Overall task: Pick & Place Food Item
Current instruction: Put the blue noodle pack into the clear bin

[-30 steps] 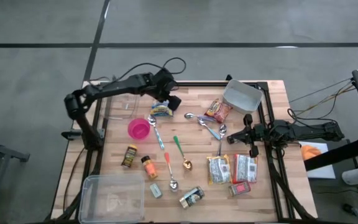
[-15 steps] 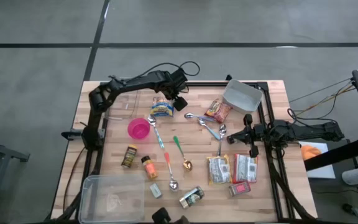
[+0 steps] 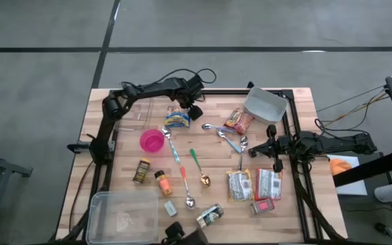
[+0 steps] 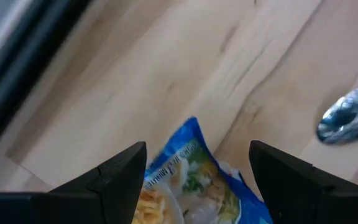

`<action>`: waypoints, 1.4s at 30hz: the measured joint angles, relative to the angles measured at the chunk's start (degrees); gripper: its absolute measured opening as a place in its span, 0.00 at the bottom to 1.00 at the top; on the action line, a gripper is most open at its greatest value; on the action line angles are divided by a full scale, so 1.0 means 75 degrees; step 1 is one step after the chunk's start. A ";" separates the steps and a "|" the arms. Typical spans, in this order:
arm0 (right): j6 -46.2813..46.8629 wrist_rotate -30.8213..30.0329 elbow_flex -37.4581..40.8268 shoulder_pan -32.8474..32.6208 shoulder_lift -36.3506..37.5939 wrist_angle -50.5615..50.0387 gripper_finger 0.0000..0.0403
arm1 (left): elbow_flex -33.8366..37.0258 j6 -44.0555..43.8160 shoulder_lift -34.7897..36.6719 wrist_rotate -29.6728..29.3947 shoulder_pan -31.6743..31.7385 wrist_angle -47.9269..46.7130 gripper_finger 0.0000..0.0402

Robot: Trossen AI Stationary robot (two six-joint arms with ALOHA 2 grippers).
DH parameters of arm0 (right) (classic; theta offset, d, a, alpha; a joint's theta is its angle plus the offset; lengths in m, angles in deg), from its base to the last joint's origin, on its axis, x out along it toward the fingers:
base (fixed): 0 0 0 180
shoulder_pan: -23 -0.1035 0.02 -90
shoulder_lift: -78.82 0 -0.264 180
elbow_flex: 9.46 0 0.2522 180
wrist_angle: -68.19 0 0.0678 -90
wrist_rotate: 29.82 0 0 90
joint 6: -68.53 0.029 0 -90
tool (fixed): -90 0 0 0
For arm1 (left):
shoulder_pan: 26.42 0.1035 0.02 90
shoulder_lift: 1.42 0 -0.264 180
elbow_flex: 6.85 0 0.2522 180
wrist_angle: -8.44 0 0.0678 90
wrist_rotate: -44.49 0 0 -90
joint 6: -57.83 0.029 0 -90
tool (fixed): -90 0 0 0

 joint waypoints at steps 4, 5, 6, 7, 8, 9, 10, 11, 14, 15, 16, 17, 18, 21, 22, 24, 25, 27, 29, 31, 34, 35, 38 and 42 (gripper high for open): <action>0.0000 -0.0002 0.0000 0.0000 0.0001 0.0000 0.02 | 0.0121 -0.0033 -0.0125 0.0026 -0.0007 0.0049 0.71; -0.0003 0.0000 0.0000 0.0000 0.0003 0.0000 0.02 | 0.0149 -0.0062 -0.0153 0.0032 -0.0007 0.0046 0.71; 0.0000 0.0000 0.0000 0.0000 0.0000 0.0000 0.02 | 0.0155 -0.0092 -0.0165 0.0038 -0.0002 0.0032 0.71; 0.0000 0.0000 0.0000 0.0000 0.0000 0.0000 0.02 | 0.0155 -0.0109 -0.0168 0.0044 0.0001 0.0021 0.71; -0.0003 0.0000 0.0000 0.0000 0.0003 0.0000 0.02 | 0.0155 -0.0111 -0.0168 0.0053 0.0006 0.0005 0.71; -0.0003 0.0000 0.0000 0.0000 0.0000 0.0000 0.02 | 0.0155 -0.0111 -0.0168 0.0053 0.0007 -0.0015 0.71; 0.0000 -0.0002 0.0000 0.0000 0.0000 0.0000 0.02 | 0.0155 -0.0111 -0.0168 0.0054 0.0007 -0.0026 0.71; 0.0000 -0.0001 0.0000 0.0000 0.0001 0.0000 0.02 | 0.0155 -0.0112 -0.0170 0.0052 0.0013 -0.0039 0.71; 0.0000 0.0000 0.0003 0.0000 0.0000 0.0000 0.02 | 0.0155 -0.0114 -0.0174 0.0053 0.0016 -0.0043 0.66; -0.0002 -0.0003 0.0000 0.0000 0.0000 0.0000 0.02 | 0.0155 -0.0114 -0.0174 0.0053 0.0019 -0.0041 0.63; 0.0000 0.0000 0.0002 0.0000 0.0000 0.0000 0.02 | 0.0155 -0.0114 -0.0174 0.0053 0.0019 -0.0044 0.59; -0.0001 0.0000 0.0000 0.0000 0.0002 0.0000 0.02 | 0.0155 -0.0115 -0.0174 0.0054 0.0019 -0.0044 0.56; 0.0000 0.0000 0.0000 0.0000 0.0001 0.0000 0.02 | 0.0155 -0.0119 -0.0174 0.0055 0.0019 -0.0044 0.51; 0.0000 0.0000 0.0000 0.0000 0.0003 0.0002 0.02 | 0.0155 -0.0235 -0.0174 0.0133 0.0019 -0.0046 0.39; -0.0003 0.0000 0.0000 0.0000 0.0003 0.0000 0.02 | 0.0155 -0.0262 -0.0174 0.0179 0.0019 -0.0047 0.35; 0.0000 0.0000 0.0002 0.0000 0.0003 0.0000 0.02 | 0.0155 -0.0283 -0.0174 0.0228 0.0019 -0.0047 0.27; -0.0002 0.0000 0.0000 0.0000 0.0002 0.0000 0.02 | 0.0155 -0.0286 -0.0174 0.0233 0.0019 -0.0047 0.23; -0.0001 0.0000 0.0000 0.0000 0.0001 0.0001 0.02 | 0.0155 -0.0325 -0.0174 0.0254 0.0006 -0.0047 0.16; -0.0002 0.0000 0.0000 0.0000 0.0001 0.0000 0.02 | 0.0155 -0.0459 -0.0174 0.0259 -0.0011 -0.0048 0.09; 0.0000 -0.0001 0.0000 0.0000 0.0001 0.0000 0.02 | 0.0155 -0.0488 -0.0174 0.0268 -0.0016 -0.0070 0.03; -0.0003 0.0000 0.0000 0.0000 0.0003 0.0000 0.02 | 0.0158 -0.0465 -0.0174 0.0409 -0.0017 -0.0094 0.01; 0.0000 0.0000 0.0000 0.0000 0.0000 0.0000 0.02 | 0.0158 -0.0463 -0.0174 0.0421 -0.0016 -0.0094 0.01; 0.0000 -0.0001 0.0000 0.0000 0.0000 0.0000 0.02 | 0.0158 -0.0463 -0.0174 0.0434 -0.0019 -0.0094 0.00; 0.0000 0.0000 0.0000 0.0000 0.0000 0.0003 0.02 | 0.0150 -0.0448 -0.0151 0.0607 -0.0016 -0.0103 0.00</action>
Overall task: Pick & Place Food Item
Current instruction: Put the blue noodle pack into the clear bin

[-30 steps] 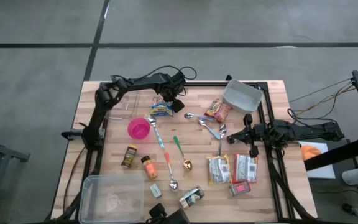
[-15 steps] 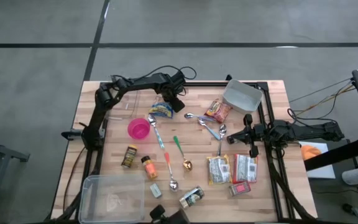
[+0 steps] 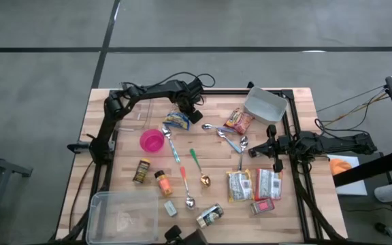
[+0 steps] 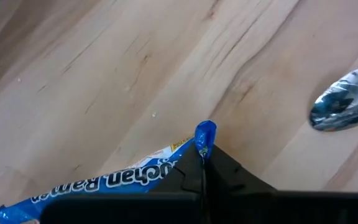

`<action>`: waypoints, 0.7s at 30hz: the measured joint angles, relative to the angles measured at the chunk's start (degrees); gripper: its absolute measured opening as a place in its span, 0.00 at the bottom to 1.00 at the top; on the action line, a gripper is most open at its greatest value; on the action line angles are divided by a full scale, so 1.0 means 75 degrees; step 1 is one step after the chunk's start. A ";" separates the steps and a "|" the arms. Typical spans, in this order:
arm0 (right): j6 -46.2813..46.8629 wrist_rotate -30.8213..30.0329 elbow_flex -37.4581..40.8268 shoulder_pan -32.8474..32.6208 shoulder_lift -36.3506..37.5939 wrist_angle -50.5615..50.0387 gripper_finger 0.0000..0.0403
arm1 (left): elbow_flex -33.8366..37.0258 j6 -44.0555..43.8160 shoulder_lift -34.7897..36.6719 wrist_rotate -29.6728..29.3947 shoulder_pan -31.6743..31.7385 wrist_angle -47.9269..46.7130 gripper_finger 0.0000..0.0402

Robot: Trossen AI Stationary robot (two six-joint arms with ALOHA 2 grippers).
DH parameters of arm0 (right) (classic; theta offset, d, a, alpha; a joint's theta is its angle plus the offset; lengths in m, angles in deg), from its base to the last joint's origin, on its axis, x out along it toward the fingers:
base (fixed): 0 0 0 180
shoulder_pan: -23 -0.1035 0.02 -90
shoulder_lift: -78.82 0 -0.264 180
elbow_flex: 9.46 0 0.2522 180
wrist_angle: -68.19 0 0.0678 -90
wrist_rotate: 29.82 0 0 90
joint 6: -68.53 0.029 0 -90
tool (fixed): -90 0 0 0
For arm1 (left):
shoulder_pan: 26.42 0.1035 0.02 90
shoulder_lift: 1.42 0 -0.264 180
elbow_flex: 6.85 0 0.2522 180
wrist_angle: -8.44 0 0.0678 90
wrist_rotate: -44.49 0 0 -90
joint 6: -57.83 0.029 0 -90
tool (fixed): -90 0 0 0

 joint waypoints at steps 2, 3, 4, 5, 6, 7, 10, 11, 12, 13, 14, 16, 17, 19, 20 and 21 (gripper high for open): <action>0.0000 0.0000 0.0000 0.0000 0.0003 0.0000 0.02 | -0.0055 0.0010 0.0032 0.0081 -0.0003 -0.0019 0.00; 0.0000 -0.0002 0.0001 0.0000 0.0001 0.0000 0.02 | -0.0085 0.0014 0.0061 0.0098 -0.0006 -0.0006 0.00; -0.0001 -0.0001 0.0000 0.0000 0.0001 0.0000 0.02 | -0.0104 0.0017 0.0106 0.0147 -0.0006 0.0006 0.00; -0.0002 -0.0003 0.0000 0.0000 0.0000 0.0000 0.02 | -0.0123 0.0022 0.0152 0.0210 -0.0006 0.0011 0.00; 0.0000 -0.0003 0.0000 0.0000 0.0003 0.0000 0.02 | -0.0150 0.0045 0.0211 0.0290 -0.0006 0.0031 0.00; -0.0001 -0.0002 0.0000 0.0000 0.0003 0.0000 0.02 | -0.0154 0.0073 0.0288 0.0400 -0.0006 0.0079 0.00; -0.0002 -0.0003 0.0000 0.0003 0.0001 0.0000 0.02 | -0.0156 0.0191 0.0602 0.0649 -0.0006 0.0191 0.00; 0.0000 -0.0003 0.0000 0.0003 0.0000 0.0000 0.02 | -0.0156 0.0205 0.0749 0.0670 -0.0006 0.0234 0.00; -0.0003 -0.0003 0.0000 0.0006 0.0000 0.0000 0.02 | -0.0156 0.0204 0.0885 0.0667 -0.0006 0.0245 0.00; -0.0003 0.0000 0.0000 0.0006 0.0000 0.0000 0.02 | -0.0154 0.0221 0.1029 0.0674 -0.0006 0.0265 0.00; -0.0003 -0.0003 0.0000 0.0006 0.0002 0.0000 0.02 | -0.0150 0.0218 0.1191 0.0670 -0.0006 0.0290 0.00; -0.0002 -0.0003 0.0000 0.0006 0.0003 -0.0003 0.02 | -0.0150 0.0216 0.1526 0.0659 -0.0006 0.0321 0.00; -0.0002 -0.0003 0.0000 0.0006 0.0003 -0.0002 0.02 | -0.0147 0.0215 0.1698 0.0658 -0.0006 0.0321 0.00; -0.0002 -0.0003 0.0000 0.0006 0.0003 -0.0003 0.02 | -0.0147 0.0212 0.2086 0.0654 -0.0006 0.0326 0.00; 0.0000 -0.0003 0.0000 0.0006 0.0003 -0.0003 0.02 | -0.0147 0.0209 0.2280 0.0634 -0.0006 0.0326 0.00; -0.0003 -0.0003 0.0000 0.0006 0.0003 -0.0003 0.02 | -0.0147 0.0203 0.2482 0.0592 -0.0006 0.0329 0.00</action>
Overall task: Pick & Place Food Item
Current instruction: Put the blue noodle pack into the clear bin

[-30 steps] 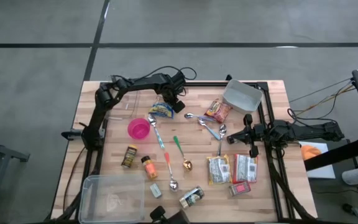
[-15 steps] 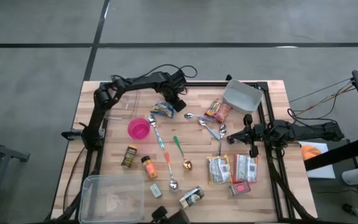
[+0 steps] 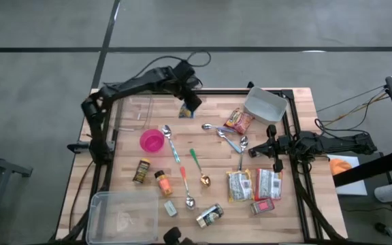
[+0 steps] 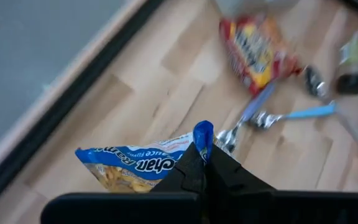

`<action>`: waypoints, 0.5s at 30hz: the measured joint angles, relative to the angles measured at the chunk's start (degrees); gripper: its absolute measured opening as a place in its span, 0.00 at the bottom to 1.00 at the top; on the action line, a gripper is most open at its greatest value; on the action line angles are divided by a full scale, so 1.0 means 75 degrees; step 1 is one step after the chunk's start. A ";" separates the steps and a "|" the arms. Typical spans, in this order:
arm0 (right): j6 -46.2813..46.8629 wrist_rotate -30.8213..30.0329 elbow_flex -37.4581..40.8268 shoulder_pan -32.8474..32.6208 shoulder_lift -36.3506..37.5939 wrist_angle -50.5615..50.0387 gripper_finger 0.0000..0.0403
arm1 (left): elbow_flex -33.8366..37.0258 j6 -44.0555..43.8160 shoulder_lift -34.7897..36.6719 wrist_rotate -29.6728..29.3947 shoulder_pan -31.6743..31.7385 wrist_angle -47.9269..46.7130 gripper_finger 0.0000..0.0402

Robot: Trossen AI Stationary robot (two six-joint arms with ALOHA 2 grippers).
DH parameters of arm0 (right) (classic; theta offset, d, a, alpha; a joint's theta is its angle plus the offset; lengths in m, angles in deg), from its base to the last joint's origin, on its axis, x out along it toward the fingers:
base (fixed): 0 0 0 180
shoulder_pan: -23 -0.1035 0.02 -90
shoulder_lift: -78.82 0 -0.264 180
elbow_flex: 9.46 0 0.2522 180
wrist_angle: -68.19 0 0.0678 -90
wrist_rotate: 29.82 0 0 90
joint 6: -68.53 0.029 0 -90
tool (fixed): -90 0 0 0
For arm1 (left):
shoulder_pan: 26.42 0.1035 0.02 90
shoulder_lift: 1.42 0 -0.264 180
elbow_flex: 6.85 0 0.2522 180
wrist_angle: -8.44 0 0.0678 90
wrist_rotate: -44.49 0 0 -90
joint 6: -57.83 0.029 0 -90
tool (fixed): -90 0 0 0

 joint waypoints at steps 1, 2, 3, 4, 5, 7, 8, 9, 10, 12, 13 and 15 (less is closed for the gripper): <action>0.0003 0.0000 0.0000 0.0000 0.0000 0.0000 0.02 | 0.0000 -0.0008 0.0204 -0.0035 0.0000 0.0000 0.00; 0.0003 0.0000 0.0000 -0.0002 0.0000 0.0002 0.02 | 0.0003 -0.0014 0.0407 -0.0092 0.0000 -0.0003 0.00; 0.0000 0.0000 0.0000 0.0000 0.0000 0.0000 0.02 | 0.0003 -0.0024 0.0605 -0.0171 0.0000 -0.0005 0.00; 0.0002 0.0000 0.0000 0.0000 0.0000 0.0000 0.02 | 0.0003 -0.0057 0.0814 -0.0243 0.0000 -0.0020 0.00; 0.0000 0.0000 0.0000 -0.0003 0.0000 0.0000 0.02 | 0.0010 -0.0100 0.1009 -0.0354 0.0000 -0.0044 0.00; 0.0003 0.0000 0.0000 -0.0006 0.0000 -0.0003 0.02 | 0.0015 -0.0195 0.1393 -0.0644 0.0000 -0.0132 0.00; 0.0000 0.0000 0.0000 -0.0006 0.0000 -0.0012 0.02 | 0.0024 -0.0226 0.1564 -0.0820 0.0000 -0.0240 0.00; 0.0001 -0.0003 0.0000 -0.0006 0.0000 -0.0015 0.02 | 0.0026 -0.0251 0.1727 -0.1002 0.0000 -0.0358 0.00; 0.0000 0.0000 0.0000 -0.0006 0.0000 -0.0017 0.02 | 0.0029 -0.0328 0.1884 -0.1200 0.0000 -0.0512 0.00; 0.0001 0.0000 0.0000 -0.0006 0.0000 -0.0038 0.02 | 0.0031 -0.0567 0.2141 -0.1667 0.0000 -0.0876 0.00; 0.0002 -0.0001 0.0000 -0.0006 0.0000 -0.0038 0.02 | 0.0032 -0.0697 0.2249 -0.1901 0.0000 -0.1056 0.00; 0.0003 0.0000 0.0000 -0.0006 0.0000 -0.0038 0.02 | 0.0038 -0.0965 0.2440 -0.2299 0.0000 -0.1455 0.00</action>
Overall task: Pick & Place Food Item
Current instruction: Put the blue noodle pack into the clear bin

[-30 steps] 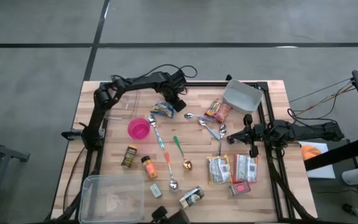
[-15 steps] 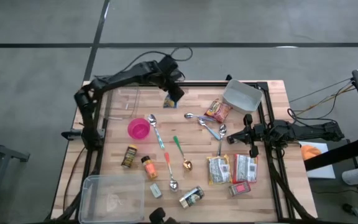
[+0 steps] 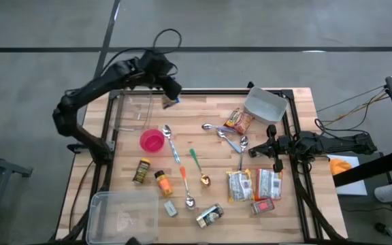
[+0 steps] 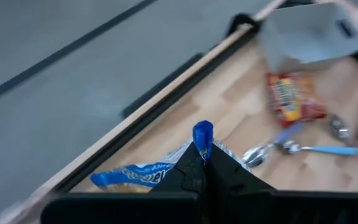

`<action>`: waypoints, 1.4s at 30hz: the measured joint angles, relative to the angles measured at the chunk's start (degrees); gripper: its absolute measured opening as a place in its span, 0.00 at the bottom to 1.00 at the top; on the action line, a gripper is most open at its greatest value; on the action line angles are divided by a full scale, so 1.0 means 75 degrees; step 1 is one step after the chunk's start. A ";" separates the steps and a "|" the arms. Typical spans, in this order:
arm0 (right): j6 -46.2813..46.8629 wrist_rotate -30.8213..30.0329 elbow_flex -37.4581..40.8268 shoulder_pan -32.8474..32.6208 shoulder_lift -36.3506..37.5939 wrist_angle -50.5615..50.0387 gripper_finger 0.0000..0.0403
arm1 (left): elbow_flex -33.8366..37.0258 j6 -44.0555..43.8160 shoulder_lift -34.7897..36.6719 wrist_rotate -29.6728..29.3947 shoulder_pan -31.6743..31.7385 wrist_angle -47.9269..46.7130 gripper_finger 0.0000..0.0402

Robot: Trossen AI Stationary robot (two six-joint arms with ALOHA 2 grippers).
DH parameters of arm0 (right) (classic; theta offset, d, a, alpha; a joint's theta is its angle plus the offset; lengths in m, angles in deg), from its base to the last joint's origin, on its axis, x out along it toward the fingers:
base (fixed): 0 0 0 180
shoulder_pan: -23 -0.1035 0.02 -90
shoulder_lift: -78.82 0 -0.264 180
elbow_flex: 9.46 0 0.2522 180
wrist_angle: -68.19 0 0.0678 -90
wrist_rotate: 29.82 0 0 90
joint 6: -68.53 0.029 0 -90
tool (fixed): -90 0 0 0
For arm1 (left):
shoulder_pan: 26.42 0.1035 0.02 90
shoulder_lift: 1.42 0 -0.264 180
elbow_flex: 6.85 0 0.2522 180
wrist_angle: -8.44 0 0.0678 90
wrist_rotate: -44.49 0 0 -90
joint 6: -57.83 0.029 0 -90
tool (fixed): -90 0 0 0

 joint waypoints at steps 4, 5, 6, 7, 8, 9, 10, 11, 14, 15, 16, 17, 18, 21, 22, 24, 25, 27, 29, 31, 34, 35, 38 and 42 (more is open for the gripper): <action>-0.0001 0.0000 0.0000 0.0000 -0.0001 0.0000 0.02 | 0.0000 -0.0701 0.0278 -0.0957 0.0000 -0.0789 0.00; -0.0002 0.0000 0.0000 0.0000 -0.0001 0.0000 0.02 | 0.0000 -0.0947 0.0316 -0.1239 0.0000 -0.0987 0.00; -0.0003 0.0000 0.0000 0.0000 -0.0002 0.0000 0.02 | 0.0000 -0.1210 0.0349 -0.1525 0.0000 -0.1211 0.00; -0.0003 0.0000 0.0000 0.0000 0.0000 0.0000 0.02 | 0.0004 -0.1485 0.0366 -0.1821 0.0000 -0.1438 0.00; -0.0001 0.0000 0.0000 0.0000 0.0000 0.0000 0.02 | 0.0022 -0.1748 0.0373 -0.2114 0.0000 -0.1641 0.00; -0.0003 0.0000 0.0000 0.0000 0.0000 0.0000 0.02 | 0.0074 -0.1993 0.0383 -0.2417 0.0000 -0.1786 0.00; -0.0002 0.0000 0.0000 0.0000 0.0000 0.0000 0.02 | 0.0156 -0.2173 0.0394 -0.2710 0.0003 -0.1891 0.00; 0.0000 0.0000 0.0000 0.0000 0.0000 0.0000 0.02 | 0.0266 -0.2310 0.0399 -0.2984 0.0006 -0.1964 0.00; 0.0000 0.0000 0.0000 0.0000 -0.0003 0.0000 0.02 | 0.0740 -0.2373 0.0424 -0.3616 0.0027 -0.1958 0.00; -0.0003 0.0000 0.0000 0.0000 -0.0003 0.0000 0.02 | 0.0927 -0.2379 0.0431 -0.3754 0.0049 -0.1957 0.00; 0.0000 0.0000 0.0000 0.0000 -0.0001 0.0002 0.02 | 0.1112 -0.2429 0.0434 -0.3865 0.0077 -0.1957 0.00; -0.0003 0.0000 0.0000 0.0000 -0.0002 0.0000 0.02 | 0.1298 -0.2495 0.0434 -0.3911 0.0124 -0.1952 0.00; -0.0002 0.0000 0.0000 0.0000 -0.0002 0.0000 0.02 | 0.1498 -0.2544 0.0434 -0.3919 0.0188 -0.1928 0.00; -0.0003 0.0000 0.0000 0.0000 0.0000 0.0000 0.02 | 0.2123 -0.2712 0.0434 -0.3924 0.0425 -0.1715 0.00; 0.0000 0.0000 0.0000 0.0000 0.0000 0.0000 0.02 | 0.2327 -0.2712 0.0434 -0.3927 0.0504 -0.1591 0.00; 0.0000 0.0000 0.0000 0.0000 -0.0001 0.0000 0.02 | 0.2703 -0.2703 0.0434 -0.3910 0.0666 -0.1366 0.00; 0.0000 0.0000 0.0000 0.0000 -0.0001 0.0002 0.02 | 0.2864 -0.2675 0.0434 -0.3851 0.0747 -0.1302 0.00; 0.0000 0.0000 0.0000 0.0000 -0.0001 0.0003 0.02 | 0.3134 -0.2622 0.0434 -0.3716 0.0908 -0.1234 0.00; -0.0003 0.0000 0.0000 0.0000 0.0000 0.0003 0.02 | 0.3370 -0.2593 0.0440 -0.3609 0.1071 -0.1200 0.00; 0.0000 0.0000 0.0000 0.0000 0.0000 0.0003 0.02 | 0.3569 -0.2593 0.0480 -0.3521 0.1217 -0.1130 0.00; -0.0003 0.0000 0.0000 0.0000 -0.0003 0.0002 0.02 | 0.3802 -0.2590 0.0496 -0.3385 0.1404 -0.1113 0.00; -0.0003 0.0000 0.0000 0.0000 -0.0003 0.0003 0.02 | 0.3867 -0.2593 0.0496 -0.3286 0.1451 -0.1112 0.00; -0.0003 0.0000 0.0000 0.0000 -0.0003 0.0003 0.02 | 0.3975 -0.2628 0.0496 -0.2835 0.1579 -0.1079 0.00; -0.0002 0.0000 0.0000 0.0000 -0.0003 0.0003 0.02 | 0.4106 -0.2594 0.0496 -0.2637 0.1717 -0.1077 0.00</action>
